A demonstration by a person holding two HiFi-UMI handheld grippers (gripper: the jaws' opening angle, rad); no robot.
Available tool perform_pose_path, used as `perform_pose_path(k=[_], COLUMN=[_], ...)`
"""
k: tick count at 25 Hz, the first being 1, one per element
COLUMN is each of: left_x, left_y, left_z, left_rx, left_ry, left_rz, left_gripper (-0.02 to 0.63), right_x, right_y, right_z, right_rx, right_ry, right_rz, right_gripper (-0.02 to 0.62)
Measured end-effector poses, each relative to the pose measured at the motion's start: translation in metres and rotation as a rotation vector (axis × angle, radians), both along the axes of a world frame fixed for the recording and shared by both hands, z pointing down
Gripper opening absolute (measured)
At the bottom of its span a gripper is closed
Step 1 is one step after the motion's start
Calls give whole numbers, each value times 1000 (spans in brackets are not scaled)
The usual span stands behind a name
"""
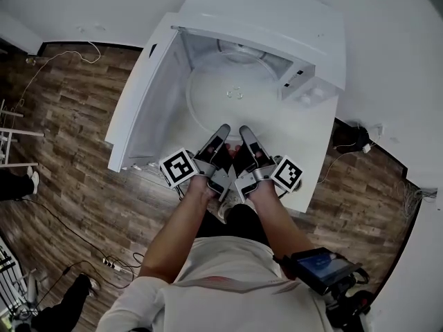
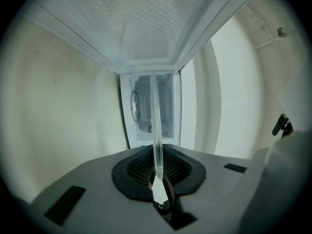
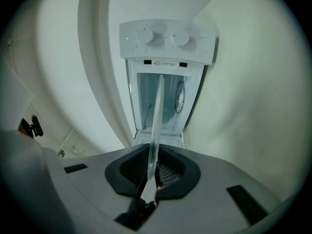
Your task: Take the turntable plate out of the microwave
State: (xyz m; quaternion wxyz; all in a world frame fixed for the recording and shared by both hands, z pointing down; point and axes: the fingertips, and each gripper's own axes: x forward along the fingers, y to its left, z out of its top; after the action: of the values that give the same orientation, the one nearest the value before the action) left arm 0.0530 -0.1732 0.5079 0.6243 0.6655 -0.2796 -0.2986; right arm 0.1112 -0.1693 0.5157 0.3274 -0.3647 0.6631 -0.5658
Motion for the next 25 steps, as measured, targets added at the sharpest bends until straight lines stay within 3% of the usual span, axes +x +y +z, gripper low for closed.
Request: perform_pose_path(k=[16,25], left_x=[2,24], left_y=[55,78], left_z=[-45,-99], left_rx=[-43,12], left_ry=[-30,-23], left_rz=[-48,-44], left_gripper=[44,44], right_x=[4,25], right_y=[52,76], right_z=[-50,-99], right_rx=[-29,10], right_ry=[-12,-15], right_rz=[-49,-54], right_gripper=[40,40])
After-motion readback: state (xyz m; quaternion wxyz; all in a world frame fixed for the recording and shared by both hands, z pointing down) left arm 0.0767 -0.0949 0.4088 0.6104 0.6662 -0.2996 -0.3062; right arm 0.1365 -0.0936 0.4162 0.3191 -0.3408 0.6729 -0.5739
